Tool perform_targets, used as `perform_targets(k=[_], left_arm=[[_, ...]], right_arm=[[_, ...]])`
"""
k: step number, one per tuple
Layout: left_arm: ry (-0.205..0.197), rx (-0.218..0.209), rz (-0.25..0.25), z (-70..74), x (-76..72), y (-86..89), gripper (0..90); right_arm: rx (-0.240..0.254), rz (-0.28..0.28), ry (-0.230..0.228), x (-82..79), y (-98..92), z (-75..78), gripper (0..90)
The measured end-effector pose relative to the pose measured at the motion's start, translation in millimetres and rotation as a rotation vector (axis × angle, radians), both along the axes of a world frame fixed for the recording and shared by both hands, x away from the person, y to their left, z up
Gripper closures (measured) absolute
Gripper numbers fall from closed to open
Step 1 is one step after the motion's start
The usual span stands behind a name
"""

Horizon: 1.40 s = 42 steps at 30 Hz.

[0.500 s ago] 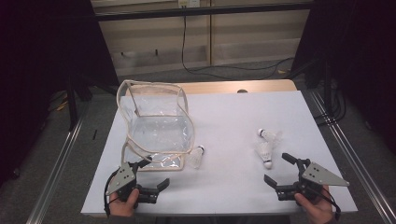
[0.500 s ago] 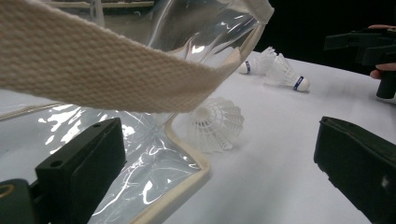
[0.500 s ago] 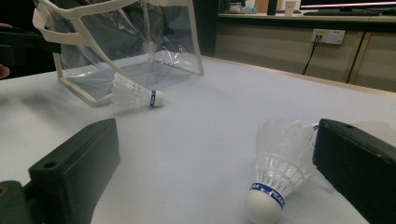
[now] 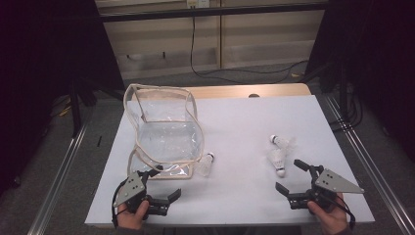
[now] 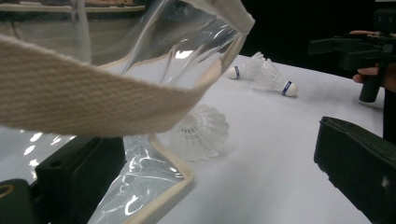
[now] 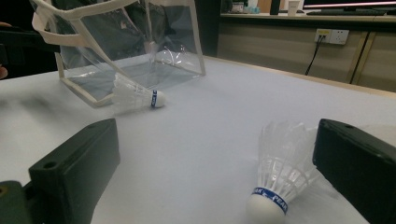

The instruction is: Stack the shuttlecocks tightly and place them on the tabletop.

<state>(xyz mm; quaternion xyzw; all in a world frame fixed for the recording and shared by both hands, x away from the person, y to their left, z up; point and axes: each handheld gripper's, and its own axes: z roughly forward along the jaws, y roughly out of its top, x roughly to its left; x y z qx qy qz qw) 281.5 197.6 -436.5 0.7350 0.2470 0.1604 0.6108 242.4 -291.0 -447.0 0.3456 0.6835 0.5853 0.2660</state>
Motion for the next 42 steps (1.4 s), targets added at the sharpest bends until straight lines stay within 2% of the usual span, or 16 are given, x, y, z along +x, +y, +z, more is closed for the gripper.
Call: perform_targets(k=[4, 7, 12, 14, 16, 19, 22, 24, 30, 38, 42], left_arm=[[0.005, -0.008, -0.015, -0.5, -4.9, -2.8, 1.5], [0.006, -0.027, -0.014, 1.4, -6.6, -6.3, 1.1], [0.018, -0.007, -0.032, -0.7, -9.8, -11.4, 1.5], [0.008, -0.001, -0.033, -0.1, -10.9, -12.2, 1.5], [0.016, -0.008, -0.030, -0.6, -12.2, -14.2, 1.5], [0.012, 0.004, -0.035, -1.3, -12.8, -18.1, 1.4], [0.028, 0.000, -0.046, -2.3, -14.2, -21.7, 1.5], [0.019, 0.014, -0.054, -2.3, -15.1, -24.2, 1.6], [0.021, -0.005, -0.063, -0.8, -14.3, -39.1, 1.6], [0.035, 0.029, -0.071, -2.9, -9.1, -60.2, 1.6], [0.044, 0.039, -0.042, -2.1, -7.6, -67.9, 1.6]], right_arm=[[0.024, -0.009, 0.001, 4.6, 0.4, 1.3, 0.2], [0.014, -0.004, 0.002, 3.6, 2.7, 1.3, 0.3], [0.016, -0.005, -0.005, 3.2, 2.9, 2.4, 0.3], [0.014, -0.004, -0.004, 4.0, 3.1, 1.7, 0.3], [0.014, -0.002, -0.002, 4.1, 3.3, 1.5, 0.3], [0.016, 0.004, -0.003, 3.8, 4.1, 1.9, 0.3], [0.021, 0.003, -0.002, 4.3, 4.4, 2.2, 0.3], [0.019, 0.005, 0.001, 5.4, 5.8, 1.7, 0.3], [0.009, 0.015, -0.001, 4.6, 7.8, 0.9, 0.4], [0.022, -0.008, -0.005, 1.7, 1.7, 3.0, 0.4], [0.013, -0.003, -0.008, 1.8, 2.6, 3.2, 0.4]])
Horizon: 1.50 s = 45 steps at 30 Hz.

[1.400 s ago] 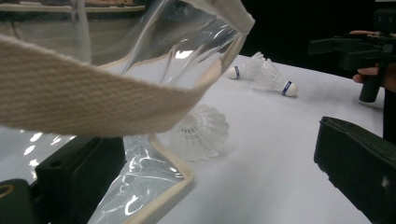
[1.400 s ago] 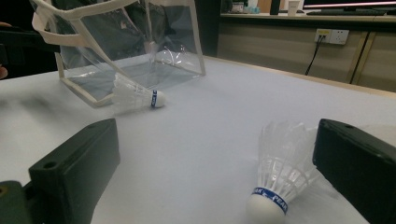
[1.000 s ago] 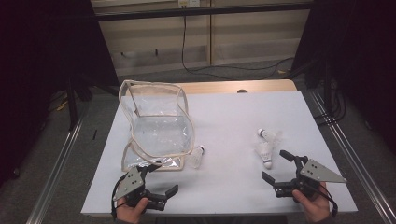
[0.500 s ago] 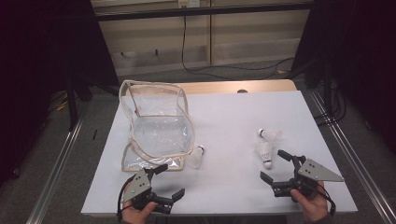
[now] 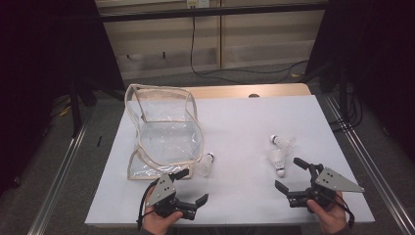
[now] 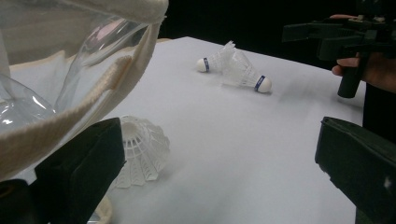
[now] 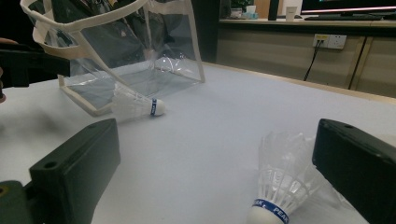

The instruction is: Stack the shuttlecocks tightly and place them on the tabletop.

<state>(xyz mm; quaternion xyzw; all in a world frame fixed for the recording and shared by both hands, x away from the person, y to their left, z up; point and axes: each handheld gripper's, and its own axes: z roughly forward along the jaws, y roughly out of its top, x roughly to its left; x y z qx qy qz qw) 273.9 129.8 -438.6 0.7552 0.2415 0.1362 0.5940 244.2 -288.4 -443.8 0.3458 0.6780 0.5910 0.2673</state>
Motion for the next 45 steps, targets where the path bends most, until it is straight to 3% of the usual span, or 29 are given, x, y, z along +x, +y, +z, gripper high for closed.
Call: perform_targets(k=[23, 34, 37, 45], left_arm=[[0.031, 0.058, 0.084, 0.5, 2.5, -39.5, 3.2], [0.055, 0.136, 0.063, -1.5, 7.3, -59.7, 6.5], [0.062, 0.164, 0.075, -2.6, 8.2, -65.4, 7.8], [0.087, 0.191, 0.112, -3.7, 12.7, -73.4, 10.4]], right_arm=[[0.004, -0.001, -0.005, 0.5, -0.8, 0.6, 0.4], [0.002, -0.008, -0.008, -0.3, -2.8, 0.9, 0.4], [0.000, -0.007, -0.010, -0.6, -2.9, 1.0, 0.4], [0.003, -0.009, -0.008, -1.1, -4.1, 1.1, 0.4]])
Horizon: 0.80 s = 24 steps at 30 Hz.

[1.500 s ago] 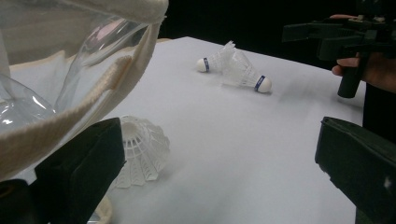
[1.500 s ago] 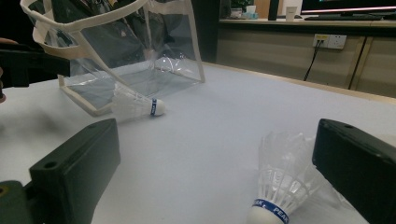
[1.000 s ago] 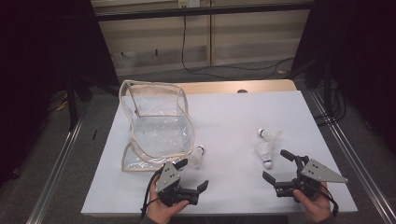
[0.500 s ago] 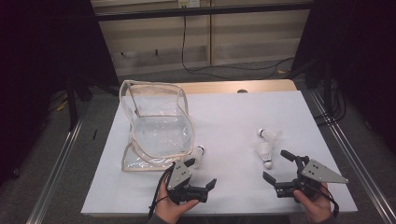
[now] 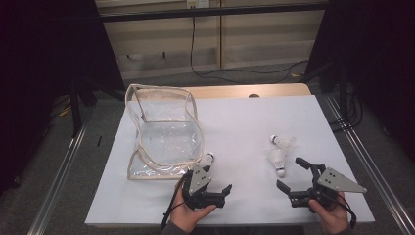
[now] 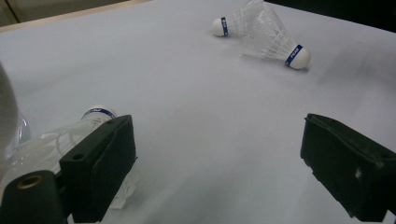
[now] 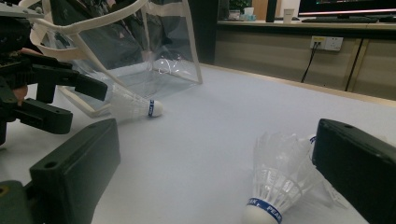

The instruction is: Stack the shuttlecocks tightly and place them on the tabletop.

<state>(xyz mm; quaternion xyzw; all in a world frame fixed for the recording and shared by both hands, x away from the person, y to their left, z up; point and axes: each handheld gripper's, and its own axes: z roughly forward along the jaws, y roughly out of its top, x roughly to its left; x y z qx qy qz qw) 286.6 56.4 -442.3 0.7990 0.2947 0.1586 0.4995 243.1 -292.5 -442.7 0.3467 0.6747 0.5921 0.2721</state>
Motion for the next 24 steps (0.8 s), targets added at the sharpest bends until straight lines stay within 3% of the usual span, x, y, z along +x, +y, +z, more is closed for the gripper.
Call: perform_targets(k=[4, 12, 14, 24], left_arm=[[0.026, 0.004, 0.033, -1.2, 2.5, -1.2, 11.8], [0.025, 0.022, 0.069, -0.2, 1.1, 0.8, 15.4], [0.025, 0.010, 0.082, 0.4, 0.6, 2.2, 16.3], [0.046, 0.043, 0.120, -2.1, 3.8, 7.7, 25.3]], right_arm=[[0.001, 0.000, 0.000, -0.2, -0.2, 0.1, 0.5], [0.004, 0.000, -0.003, -0.7, -0.6, 0.5, 0.4], [0.005, -0.001, -0.005, -0.7, -1.0, 0.6, 0.4], [0.005, 0.003, -0.002, -0.5, 0.0, 0.4, 0.5]])
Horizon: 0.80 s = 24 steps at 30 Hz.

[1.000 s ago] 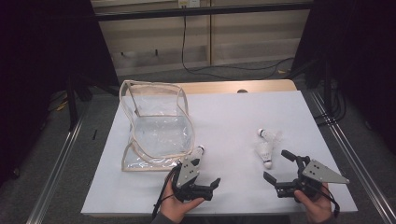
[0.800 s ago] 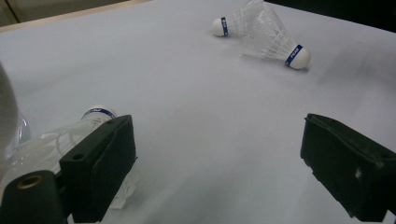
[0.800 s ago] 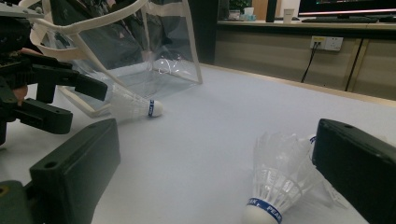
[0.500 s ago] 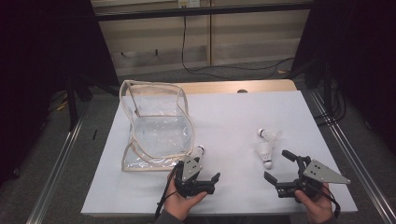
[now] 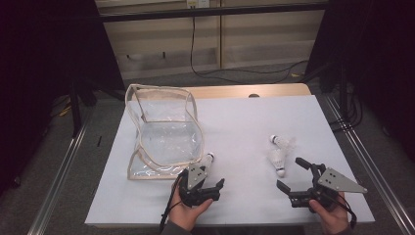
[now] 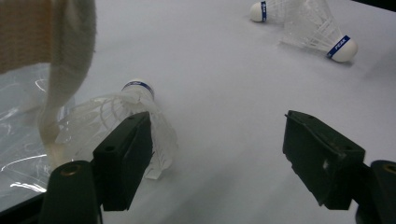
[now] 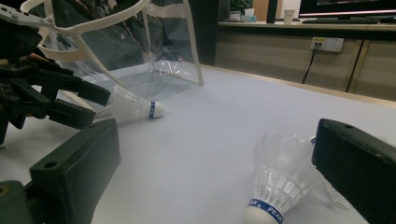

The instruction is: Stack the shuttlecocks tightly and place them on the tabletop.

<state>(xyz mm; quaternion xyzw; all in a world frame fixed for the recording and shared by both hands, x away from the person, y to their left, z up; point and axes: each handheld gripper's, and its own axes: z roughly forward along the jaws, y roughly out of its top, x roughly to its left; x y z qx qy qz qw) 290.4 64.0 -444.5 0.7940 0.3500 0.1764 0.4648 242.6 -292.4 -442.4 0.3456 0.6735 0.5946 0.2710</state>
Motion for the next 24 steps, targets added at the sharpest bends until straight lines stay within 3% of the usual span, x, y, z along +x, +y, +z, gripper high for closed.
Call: perform_targets(k=[11, 16, 24], left_arm=[[-0.006, 0.044, 0.028, -0.6, 4.6, -7.7, 33.0], [-0.027, 0.077, 0.033, -0.7, 6.6, -13.1, 36.1], [-0.048, 0.123, 0.027, -2.2, 7.2, -26.6, 48.4]], right_arm=[[-0.002, -0.001, -0.002, -0.9, 0.0, 0.2, 0.4], [0.002, 0.001, 0.001, -1.5, -0.4, 0.0, 0.5], [0.006, -0.003, -0.001, -2.0, -1.7, 0.3, 0.5]])
